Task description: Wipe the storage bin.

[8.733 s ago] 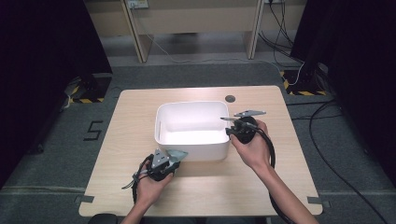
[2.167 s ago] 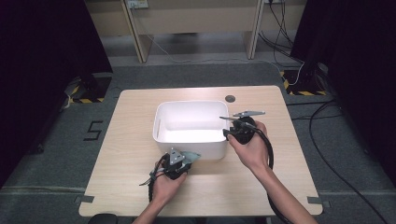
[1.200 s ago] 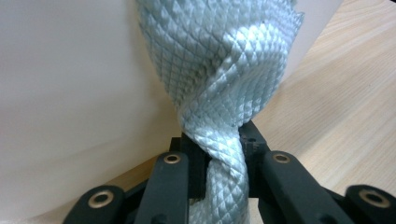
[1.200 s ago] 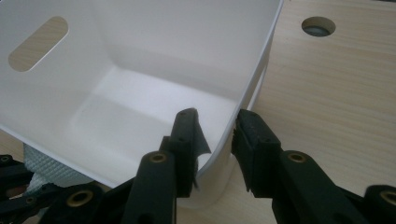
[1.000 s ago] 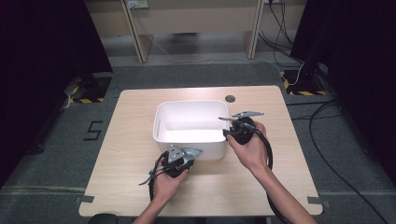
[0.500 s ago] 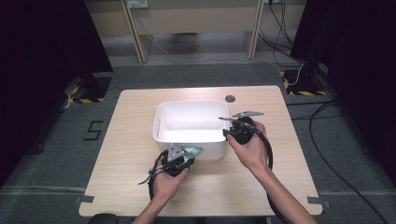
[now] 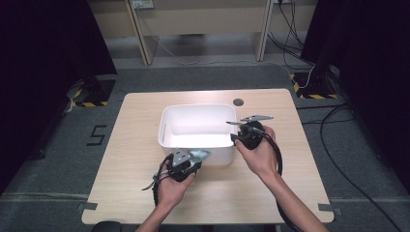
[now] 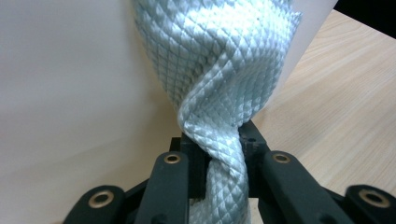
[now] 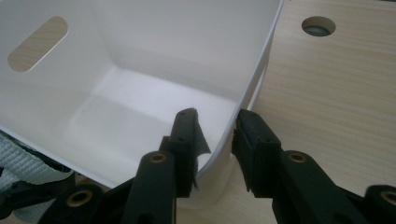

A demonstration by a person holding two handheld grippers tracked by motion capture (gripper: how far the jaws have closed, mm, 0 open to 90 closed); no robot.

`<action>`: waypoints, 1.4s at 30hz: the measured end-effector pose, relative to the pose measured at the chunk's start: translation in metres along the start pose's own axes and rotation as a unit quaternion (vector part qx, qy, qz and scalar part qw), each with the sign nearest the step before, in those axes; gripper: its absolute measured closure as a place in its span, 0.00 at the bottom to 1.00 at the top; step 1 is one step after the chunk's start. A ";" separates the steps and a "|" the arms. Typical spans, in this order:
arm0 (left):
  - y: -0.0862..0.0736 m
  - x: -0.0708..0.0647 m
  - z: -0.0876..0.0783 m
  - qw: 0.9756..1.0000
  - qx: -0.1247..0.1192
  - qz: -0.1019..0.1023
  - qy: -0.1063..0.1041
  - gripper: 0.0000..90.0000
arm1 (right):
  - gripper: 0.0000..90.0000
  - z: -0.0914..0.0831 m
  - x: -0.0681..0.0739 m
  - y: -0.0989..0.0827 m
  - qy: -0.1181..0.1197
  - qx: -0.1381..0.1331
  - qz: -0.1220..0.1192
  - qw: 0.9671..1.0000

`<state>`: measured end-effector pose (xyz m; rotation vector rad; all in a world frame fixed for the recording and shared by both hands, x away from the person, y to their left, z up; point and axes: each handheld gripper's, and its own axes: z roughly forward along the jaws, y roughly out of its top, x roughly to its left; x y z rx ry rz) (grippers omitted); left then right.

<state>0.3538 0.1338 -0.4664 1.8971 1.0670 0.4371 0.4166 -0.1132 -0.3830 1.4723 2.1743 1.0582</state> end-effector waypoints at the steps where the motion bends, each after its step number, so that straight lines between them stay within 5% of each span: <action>1: 0.000 0.000 0.000 1.000 0.000 0.000 0.000 0.86 | 0.77 0.000 0.000 0.000 0.000 0.000 -0.001 1.000; 42: 0.007 -0.010 0.004 1.000 -0.001 0.009 -0.005 0.86 | 0.77 0.000 0.000 0.000 -0.001 0.000 -0.003 1.000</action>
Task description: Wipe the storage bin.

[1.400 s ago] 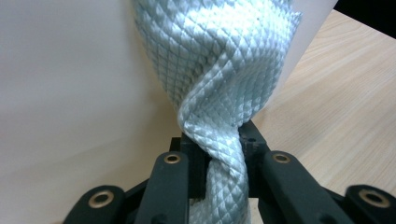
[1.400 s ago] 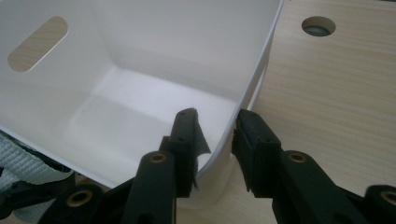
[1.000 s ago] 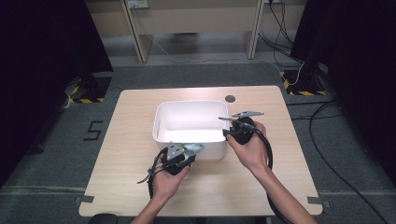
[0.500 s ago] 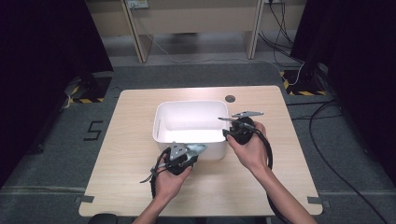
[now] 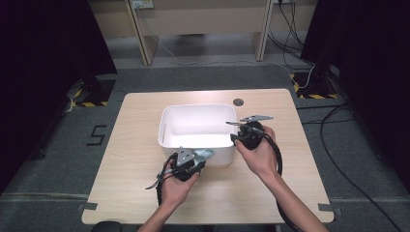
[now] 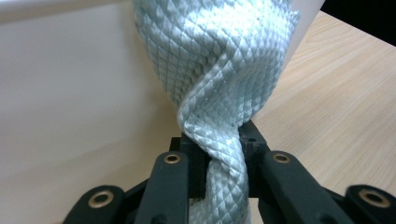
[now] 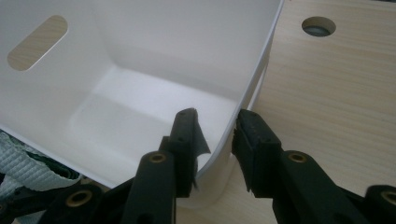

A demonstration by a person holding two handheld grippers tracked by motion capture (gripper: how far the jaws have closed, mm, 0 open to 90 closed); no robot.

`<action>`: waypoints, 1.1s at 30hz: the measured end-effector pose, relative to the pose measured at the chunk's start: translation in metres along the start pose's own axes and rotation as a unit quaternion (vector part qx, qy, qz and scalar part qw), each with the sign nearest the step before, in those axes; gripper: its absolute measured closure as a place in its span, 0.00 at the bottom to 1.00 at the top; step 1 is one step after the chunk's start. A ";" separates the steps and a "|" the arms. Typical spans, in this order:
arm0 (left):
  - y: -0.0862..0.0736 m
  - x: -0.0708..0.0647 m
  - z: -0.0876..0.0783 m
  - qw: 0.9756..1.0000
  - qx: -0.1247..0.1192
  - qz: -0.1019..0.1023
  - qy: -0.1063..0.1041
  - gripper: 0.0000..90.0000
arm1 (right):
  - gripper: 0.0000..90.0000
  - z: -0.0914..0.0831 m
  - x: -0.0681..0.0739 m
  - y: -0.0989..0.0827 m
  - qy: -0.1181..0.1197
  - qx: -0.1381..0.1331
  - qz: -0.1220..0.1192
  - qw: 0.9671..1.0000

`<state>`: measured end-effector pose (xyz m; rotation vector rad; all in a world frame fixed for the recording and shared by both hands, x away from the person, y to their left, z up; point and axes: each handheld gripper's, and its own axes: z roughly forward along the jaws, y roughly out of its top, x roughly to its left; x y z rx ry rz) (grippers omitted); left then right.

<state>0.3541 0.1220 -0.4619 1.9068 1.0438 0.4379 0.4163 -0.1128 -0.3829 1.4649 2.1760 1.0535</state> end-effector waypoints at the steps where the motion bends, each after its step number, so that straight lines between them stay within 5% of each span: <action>1: 0.000 0.000 0.000 1.000 0.000 0.001 0.000 0.86 | 0.77 0.000 0.000 0.000 0.000 0.000 0.000 1.000; 33: -0.013 0.001 0.014 1.000 0.020 0.006 0.007 0.86 | 0.76 0.001 0.001 0.000 0.000 -0.003 -0.003 1.000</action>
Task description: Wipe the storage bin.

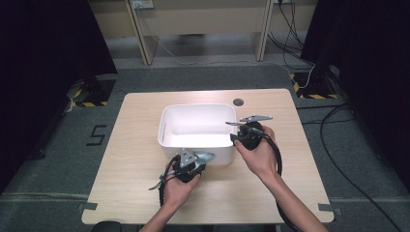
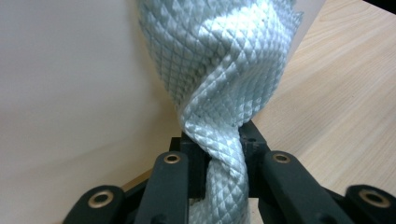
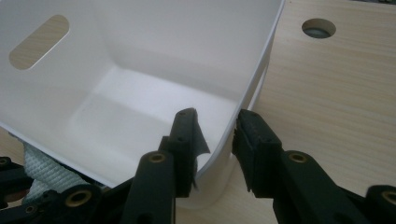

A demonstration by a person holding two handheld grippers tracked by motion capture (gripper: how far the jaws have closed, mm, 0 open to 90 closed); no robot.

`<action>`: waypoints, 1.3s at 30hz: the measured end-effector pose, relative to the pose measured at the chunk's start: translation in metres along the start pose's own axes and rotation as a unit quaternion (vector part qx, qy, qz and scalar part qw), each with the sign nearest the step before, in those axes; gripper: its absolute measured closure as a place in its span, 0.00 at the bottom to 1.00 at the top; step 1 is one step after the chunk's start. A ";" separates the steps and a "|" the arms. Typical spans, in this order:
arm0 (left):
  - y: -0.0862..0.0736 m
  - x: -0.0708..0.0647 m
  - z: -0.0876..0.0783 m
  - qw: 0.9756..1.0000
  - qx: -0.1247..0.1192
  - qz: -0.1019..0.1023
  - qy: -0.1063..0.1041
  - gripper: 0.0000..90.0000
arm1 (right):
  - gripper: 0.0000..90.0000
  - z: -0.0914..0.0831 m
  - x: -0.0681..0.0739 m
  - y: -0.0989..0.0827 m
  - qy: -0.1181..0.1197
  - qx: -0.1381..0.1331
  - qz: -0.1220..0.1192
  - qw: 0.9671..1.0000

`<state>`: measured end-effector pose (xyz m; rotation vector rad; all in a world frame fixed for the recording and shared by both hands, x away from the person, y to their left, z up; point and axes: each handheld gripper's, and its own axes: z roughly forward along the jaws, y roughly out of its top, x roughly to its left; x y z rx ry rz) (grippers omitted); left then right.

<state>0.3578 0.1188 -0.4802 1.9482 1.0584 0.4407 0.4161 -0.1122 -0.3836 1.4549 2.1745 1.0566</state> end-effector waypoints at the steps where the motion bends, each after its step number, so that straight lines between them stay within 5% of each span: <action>1: 0.000 0.000 0.000 1.000 0.000 0.000 0.000 0.86 | 0.76 0.000 0.000 0.000 0.000 0.000 0.000 1.000; 39: -0.011 0.003 0.015 1.000 0.029 -0.007 0.006 0.86 | 0.76 0.000 0.001 0.000 0.000 -0.002 -0.001 1.000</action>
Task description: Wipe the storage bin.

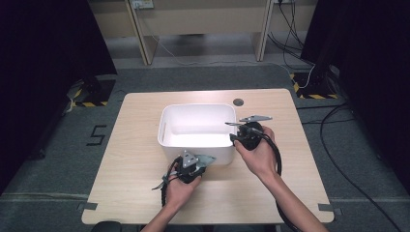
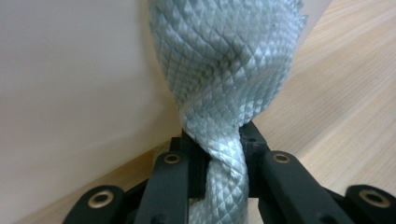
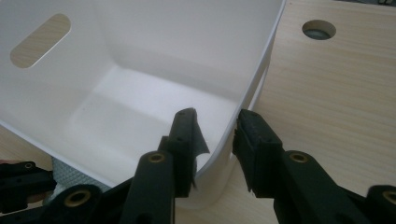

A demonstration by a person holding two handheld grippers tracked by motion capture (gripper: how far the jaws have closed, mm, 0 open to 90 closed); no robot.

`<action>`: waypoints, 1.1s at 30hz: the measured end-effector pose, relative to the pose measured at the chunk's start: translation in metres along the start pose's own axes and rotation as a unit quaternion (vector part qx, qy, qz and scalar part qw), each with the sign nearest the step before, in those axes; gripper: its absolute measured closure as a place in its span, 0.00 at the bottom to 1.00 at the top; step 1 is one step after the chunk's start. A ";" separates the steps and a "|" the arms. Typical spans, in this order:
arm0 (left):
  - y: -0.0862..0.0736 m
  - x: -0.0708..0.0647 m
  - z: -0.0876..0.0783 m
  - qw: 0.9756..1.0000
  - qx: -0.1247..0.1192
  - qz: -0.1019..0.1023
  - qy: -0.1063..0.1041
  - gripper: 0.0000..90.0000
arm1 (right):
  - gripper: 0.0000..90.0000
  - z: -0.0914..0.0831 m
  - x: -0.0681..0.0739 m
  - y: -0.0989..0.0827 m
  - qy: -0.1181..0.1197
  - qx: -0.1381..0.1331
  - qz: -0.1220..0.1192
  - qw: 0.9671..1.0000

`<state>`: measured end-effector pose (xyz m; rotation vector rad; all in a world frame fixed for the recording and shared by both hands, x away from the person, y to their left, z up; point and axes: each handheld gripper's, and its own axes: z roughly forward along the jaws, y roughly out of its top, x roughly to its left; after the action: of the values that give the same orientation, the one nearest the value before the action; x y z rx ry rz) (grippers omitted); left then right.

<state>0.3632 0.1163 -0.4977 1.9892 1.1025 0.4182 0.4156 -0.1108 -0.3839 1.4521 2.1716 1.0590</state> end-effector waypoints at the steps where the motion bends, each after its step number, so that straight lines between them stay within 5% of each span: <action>1: 0.000 0.000 0.000 1.000 0.004 0.001 0.000 0.86 | 0.76 0.000 0.000 0.000 0.000 0.000 0.000 1.000; 33: -0.004 0.004 0.012 0.999 0.042 -0.011 -0.004 0.86 | 0.76 0.000 0.000 0.000 0.000 -0.001 0.000 1.000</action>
<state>0.3707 0.1142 -0.5086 2.0488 1.1528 0.3584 0.4157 -0.1109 -0.3842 1.4510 2.1695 1.0613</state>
